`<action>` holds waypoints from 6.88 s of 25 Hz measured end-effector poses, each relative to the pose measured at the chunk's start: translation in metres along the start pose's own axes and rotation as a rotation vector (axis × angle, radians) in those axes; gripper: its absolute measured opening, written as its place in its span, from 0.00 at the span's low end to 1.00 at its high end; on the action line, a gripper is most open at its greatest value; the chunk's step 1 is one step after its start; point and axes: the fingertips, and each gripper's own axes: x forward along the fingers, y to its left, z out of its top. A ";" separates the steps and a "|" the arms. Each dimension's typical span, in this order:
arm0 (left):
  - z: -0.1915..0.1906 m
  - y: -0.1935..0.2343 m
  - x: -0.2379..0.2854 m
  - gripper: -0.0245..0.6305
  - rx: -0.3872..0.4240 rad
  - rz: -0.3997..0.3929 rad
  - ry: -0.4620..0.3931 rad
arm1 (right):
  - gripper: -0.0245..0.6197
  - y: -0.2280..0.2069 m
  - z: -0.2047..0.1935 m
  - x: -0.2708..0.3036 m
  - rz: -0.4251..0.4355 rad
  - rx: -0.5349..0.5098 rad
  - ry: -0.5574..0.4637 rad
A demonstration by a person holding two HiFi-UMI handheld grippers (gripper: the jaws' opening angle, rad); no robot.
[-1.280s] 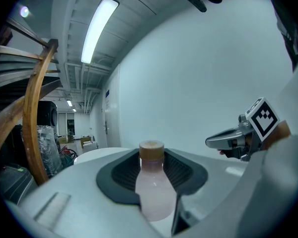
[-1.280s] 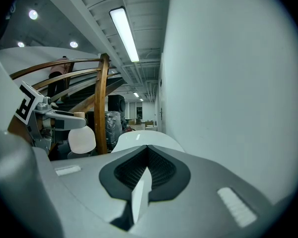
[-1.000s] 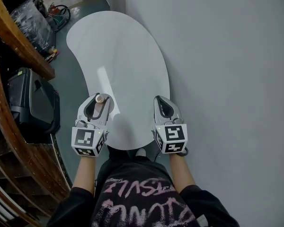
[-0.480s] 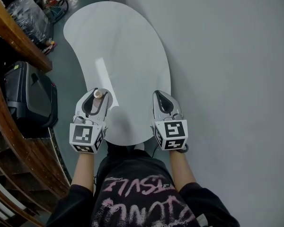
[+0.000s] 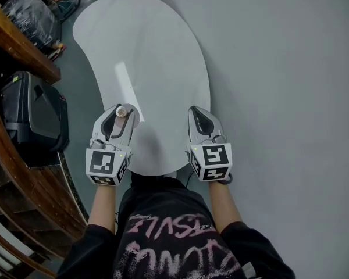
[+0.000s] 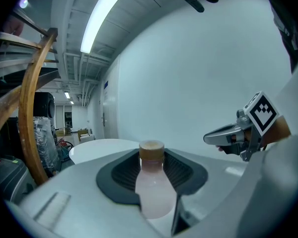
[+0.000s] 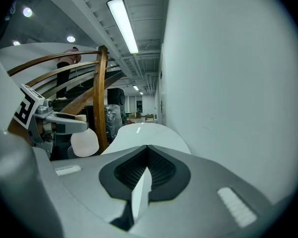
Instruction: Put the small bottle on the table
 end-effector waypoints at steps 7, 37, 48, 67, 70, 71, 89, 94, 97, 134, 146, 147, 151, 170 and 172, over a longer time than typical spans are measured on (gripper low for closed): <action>-0.007 -0.004 0.007 0.27 -0.014 -0.001 0.002 | 0.06 -0.002 -0.010 0.003 0.013 -0.004 0.024; -0.051 -0.005 0.027 0.27 -0.055 -0.028 0.077 | 0.06 0.013 -0.046 0.030 0.049 0.026 0.106; -0.063 -0.002 0.031 0.27 -0.066 -0.049 0.100 | 0.07 0.023 -0.056 0.037 0.049 0.034 0.137; -0.101 -0.019 0.055 0.27 -0.063 -0.053 0.167 | 0.07 0.010 -0.089 0.050 0.066 0.063 0.170; -0.107 -0.022 0.056 0.27 -0.063 -0.058 0.175 | 0.06 0.010 -0.096 0.049 0.066 0.065 0.180; -0.110 -0.023 0.057 0.27 -0.063 -0.058 0.178 | 0.06 0.010 -0.099 0.049 0.065 0.066 0.183; -0.136 -0.027 0.056 0.27 -0.083 -0.070 0.213 | 0.06 0.014 -0.118 0.049 0.059 0.074 0.215; -0.138 -0.027 0.058 0.27 -0.085 -0.074 0.218 | 0.06 0.015 -0.118 0.052 0.062 0.077 0.222; -0.140 -0.027 0.059 0.27 -0.086 -0.076 0.220 | 0.06 0.018 -0.120 0.053 0.066 0.078 0.228; -0.142 -0.028 0.062 0.27 -0.062 -0.069 0.213 | 0.06 0.017 -0.123 0.055 0.058 0.083 0.237; -0.139 -0.030 0.058 0.28 -0.064 -0.077 0.203 | 0.06 0.013 -0.119 0.053 0.047 0.079 0.218; -0.137 -0.030 0.058 0.28 -0.063 -0.075 0.201 | 0.06 0.012 -0.117 0.053 0.047 0.078 0.215; -0.129 -0.029 0.058 0.28 -0.053 -0.065 0.194 | 0.06 0.010 -0.111 0.052 0.045 0.078 0.204; -0.094 -0.023 0.027 0.24 -0.019 -0.035 0.151 | 0.06 0.023 -0.071 0.038 0.052 0.082 0.121; -0.090 -0.021 0.024 0.22 -0.013 -0.029 0.145 | 0.06 0.026 -0.068 0.036 0.055 0.081 0.111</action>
